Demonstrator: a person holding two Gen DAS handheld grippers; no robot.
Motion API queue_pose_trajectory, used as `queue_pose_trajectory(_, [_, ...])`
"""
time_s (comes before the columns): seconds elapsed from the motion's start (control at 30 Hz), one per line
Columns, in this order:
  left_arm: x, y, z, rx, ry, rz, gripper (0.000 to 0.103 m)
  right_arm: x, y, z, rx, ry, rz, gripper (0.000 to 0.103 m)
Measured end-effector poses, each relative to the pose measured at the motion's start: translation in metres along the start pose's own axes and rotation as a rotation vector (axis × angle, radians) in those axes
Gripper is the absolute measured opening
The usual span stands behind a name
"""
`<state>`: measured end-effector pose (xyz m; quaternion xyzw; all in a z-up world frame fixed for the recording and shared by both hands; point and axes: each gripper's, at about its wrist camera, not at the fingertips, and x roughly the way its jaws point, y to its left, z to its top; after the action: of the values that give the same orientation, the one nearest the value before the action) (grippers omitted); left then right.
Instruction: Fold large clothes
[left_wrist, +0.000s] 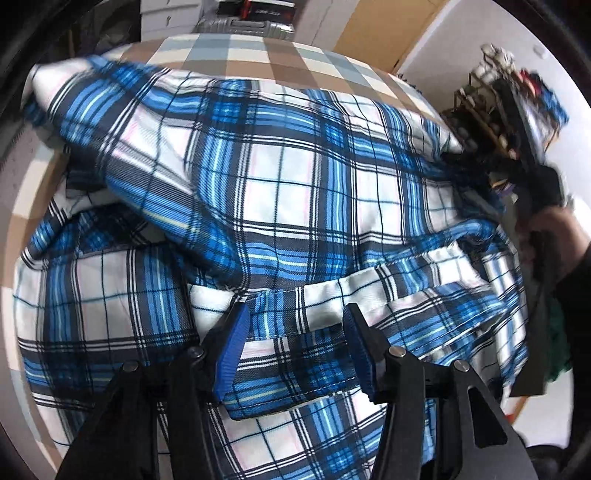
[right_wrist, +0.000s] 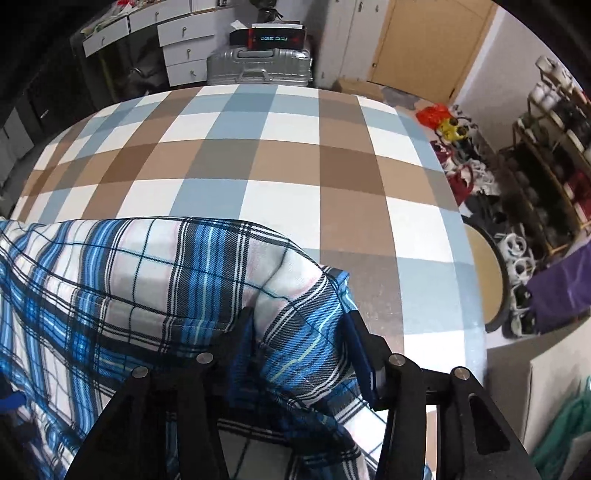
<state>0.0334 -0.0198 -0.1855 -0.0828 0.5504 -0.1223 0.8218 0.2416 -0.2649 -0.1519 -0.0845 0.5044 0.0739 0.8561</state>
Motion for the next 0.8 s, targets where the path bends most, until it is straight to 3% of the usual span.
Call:
queue_pose_trajectory(0.07, [0.001, -0.008, -0.003, 0.037, -0.005, 0.030, 0.046, -0.020, 0.002, -0.002, 0.029, -0.048, 0.013, 0.047])
queue_pose_trajectory(0.17, [0.000, -0.010, -0.005, 0.048, -0.008, 0.036, 0.046, -0.051, 0.013, -0.017, 0.020, -0.145, 0.111, 0.047])
queue_pose_trajectory(0.27, [-0.001, -0.007, -0.006, 0.020, -0.009, 0.018, 0.046, -0.034, 0.026, -0.036, -0.062, -0.079, 0.004, 0.047])
queue_pose_trajectory(0.33, [0.000, -0.006, -0.007, 0.012, -0.012, 0.001, 0.049, -0.001, 0.021, -0.050, -0.047, 0.057, -0.025, 0.047])
queue_pose_trajectory(0.43, [-0.004, -0.001, -0.009, 0.028, -0.023, -0.023, 0.051, -0.015, 0.010, -0.056, 0.029, -0.007, 0.027, 0.047])
queue_pose_trajectory(0.57, [-0.026, 0.008, -0.011, 0.038, -0.050, -0.065, 0.051, -0.069, 0.008, -0.074, 0.161, -0.147, 0.179, 0.050])
queue_pose_trajectory(0.63, [-0.051, 0.013, -0.015, 0.040, -0.101, -0.135, 0.051, -0.102, 0.018, -0.092, 0.191, -0.218, 0.283, 0.050])
queue_pose_trajectory(0.67, [-0.074, 0.021, -0.018, 0.031, -0.155, -0.229, 0.051, -0.116, 0.024, -0.102, 0.198, -0.246, 0.330, 0.051])
queue_pose_trajectory(0.73, [-0.106, 0.041, -0.017, -0.026, -0.251, -0.292, 0.052, -0.147, 0.042, -0.130, 0.226, -0.314, 0.447, 0.061])
queue_pose_trajectory(0.8, [-0.126, 0.062, -0.010, -0.103, -0.317, -0.274, 0.058, -0.162, 0.057, -0.157, 0.263, -0.368, 0.514, 0.077])
